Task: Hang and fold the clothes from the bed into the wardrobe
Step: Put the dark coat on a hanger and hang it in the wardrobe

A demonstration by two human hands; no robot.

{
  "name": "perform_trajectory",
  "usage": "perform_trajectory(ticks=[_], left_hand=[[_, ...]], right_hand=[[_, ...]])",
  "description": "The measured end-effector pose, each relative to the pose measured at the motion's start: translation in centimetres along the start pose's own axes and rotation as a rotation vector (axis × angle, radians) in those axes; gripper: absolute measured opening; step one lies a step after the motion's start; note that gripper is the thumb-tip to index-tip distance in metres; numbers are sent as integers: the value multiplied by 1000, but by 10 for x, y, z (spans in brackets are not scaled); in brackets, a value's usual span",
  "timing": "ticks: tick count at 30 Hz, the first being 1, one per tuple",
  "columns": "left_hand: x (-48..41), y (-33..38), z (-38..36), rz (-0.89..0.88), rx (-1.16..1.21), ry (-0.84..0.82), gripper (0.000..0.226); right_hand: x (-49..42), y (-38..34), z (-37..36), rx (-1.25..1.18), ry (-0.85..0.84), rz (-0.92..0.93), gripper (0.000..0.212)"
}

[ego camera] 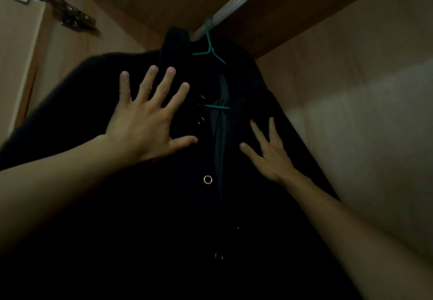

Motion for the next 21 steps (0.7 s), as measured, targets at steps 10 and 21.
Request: perform_trajectory(ticks=[10,21], left_hand=[[4,6,-42,-22,-106,26,105],[134,54,1,-17,65,-124,107]], right_hand=[[-22,18,-71,10,60,23,74],[121,28,-69,106,-85,-6,82]])
Point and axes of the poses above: each hand's wrist, its own x-axis away from the middle knuckle, its own z-axis out of the back of the hand, y = z × x, the point moved 2 cm from there along -x, towards the middle knuckle, and after that the axes turned 13 degrees about z, right-handed, at the moved point
